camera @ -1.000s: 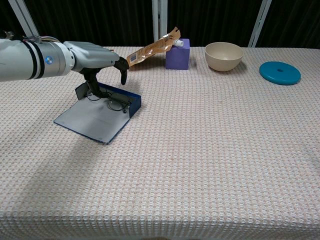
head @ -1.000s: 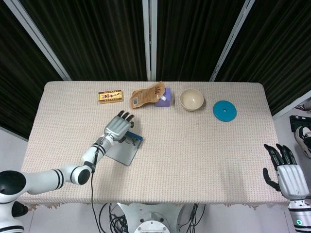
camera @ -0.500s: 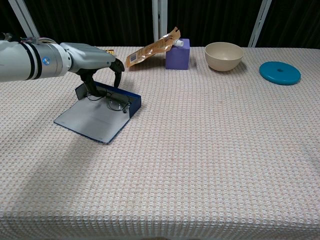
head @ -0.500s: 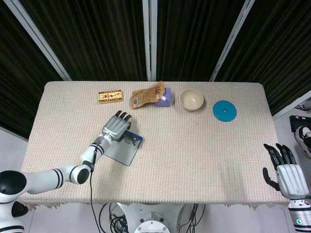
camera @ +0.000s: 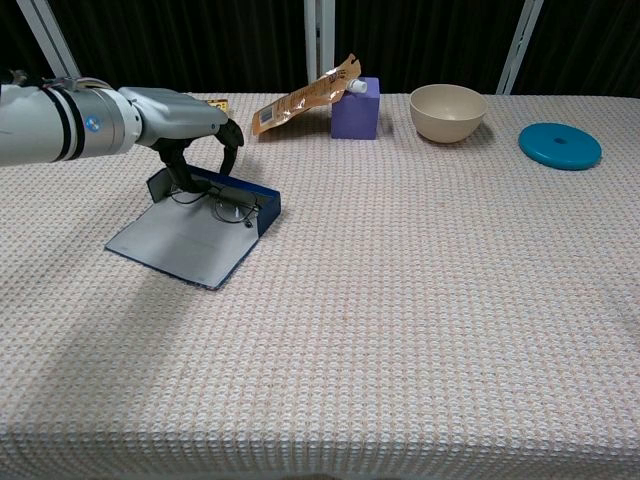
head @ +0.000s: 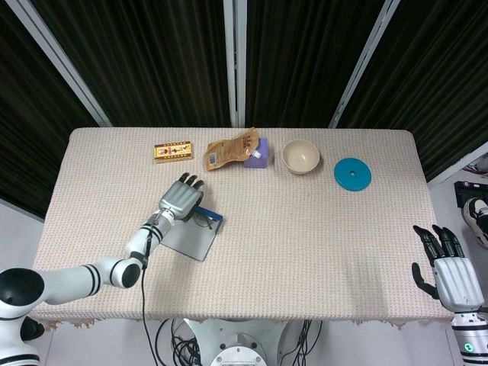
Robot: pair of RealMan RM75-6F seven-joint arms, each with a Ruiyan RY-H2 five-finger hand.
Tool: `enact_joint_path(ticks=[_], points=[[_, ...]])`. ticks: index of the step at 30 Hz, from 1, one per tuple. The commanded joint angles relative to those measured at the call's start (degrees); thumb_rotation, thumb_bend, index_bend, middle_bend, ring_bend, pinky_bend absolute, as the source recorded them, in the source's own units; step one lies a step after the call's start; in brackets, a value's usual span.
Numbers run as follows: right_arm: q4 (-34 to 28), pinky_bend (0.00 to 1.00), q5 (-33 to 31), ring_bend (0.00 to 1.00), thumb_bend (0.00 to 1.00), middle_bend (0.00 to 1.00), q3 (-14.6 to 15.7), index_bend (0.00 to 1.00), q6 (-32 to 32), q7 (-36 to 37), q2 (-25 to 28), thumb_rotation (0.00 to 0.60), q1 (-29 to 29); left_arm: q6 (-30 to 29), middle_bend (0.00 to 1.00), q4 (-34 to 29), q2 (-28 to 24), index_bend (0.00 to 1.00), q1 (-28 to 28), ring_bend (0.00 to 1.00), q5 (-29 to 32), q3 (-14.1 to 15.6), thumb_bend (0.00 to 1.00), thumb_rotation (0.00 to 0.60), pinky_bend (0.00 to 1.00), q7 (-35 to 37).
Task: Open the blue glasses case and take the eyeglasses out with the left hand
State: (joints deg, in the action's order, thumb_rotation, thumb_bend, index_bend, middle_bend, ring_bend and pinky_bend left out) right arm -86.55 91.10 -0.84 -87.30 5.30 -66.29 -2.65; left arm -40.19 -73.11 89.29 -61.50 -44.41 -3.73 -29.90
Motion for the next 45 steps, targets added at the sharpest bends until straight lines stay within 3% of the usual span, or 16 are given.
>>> enact_joint_path(ticks=[1, 12, 21, 28, 34, 39, 45], points=[[-0.07, 0.03, -0.03, 0.00, 0.48, 0.15, -0.02, 0.00, 0.03, -0.08, 0.03, 0.600, -0.01, -0.09, 0.11, 0.36, 0.24, 0.47, 0.10, 0.00, -0.28, -0.09, 0.43, 0.600, 0.00, 0.36], [-0.27, 0.03, -0.16, 0.00, 0.48, 0.15, -0.07, 0.00, 0.23, -0.22, 0.12, 0.600, -0.11, -2.38, 0.15, 1.81, 1.22, 0.51, 1.93, 0.00, -4.34, -0.97, 0.47, 0.600, 0.00, 3.96], [-0.11, 0.03, -0.35, 0.00, 0.48, 0.15, 0.00, 0.00, 0.06, 0.07, 0.07, 0.600, 0.15, -7.21, 0.16, 7.40, 5.43, 0.51, 6.01, 0.00, -16.13, -3.73, 0.47, 0.600, 0.00, 19.27], [-0.26, 0.03, -0.56, 0.00, 0.48, 0.15, 0.04, 0.00, 0.00, 0.01, 0.21, 0.600, 0.35, -18.16, 0.17, 23.09, 15.21, 0.51, 9.02, 0.00, -28.92, -4.55, 0.48, 0.600, 0.00, 39.75], [-0.49, 0.03, -0.74, 0.00, 0.48, 0.15, -0.01, 0.00, 0.29, -0.26, 0.26, 0.600, 0.28, -23.78, 0.17, 37.68, 22.51, 0.51, 9.96, 0.00, -34.00, -3.98, 0.48, 0.600, 0.00, 50.73], [-0.84, 0.03, -0.83, 0.00, 0.48, 0.15, -0.07, 0.00, 0.47, -0.61, 0.40, 0.600, 0.20, -25.50, 0.17, 47.35, 26.16, 0.49, 9.87, 0.00, -37.13, -2.32, 0.47, 0.600, 0.00, 52.04], [-1.24, 0.03, -0.91, 0.00, 0.48, 0.15, -0.10, 0.00, 0.58, -1.03, 0.51, 0.600, 0.17, -28.45, 0.17, 53.82, 29.49, 0.48, 9.56, 0.00, -38.61, -2.36, 0.47, 0.600, 0.00, 53.58]])
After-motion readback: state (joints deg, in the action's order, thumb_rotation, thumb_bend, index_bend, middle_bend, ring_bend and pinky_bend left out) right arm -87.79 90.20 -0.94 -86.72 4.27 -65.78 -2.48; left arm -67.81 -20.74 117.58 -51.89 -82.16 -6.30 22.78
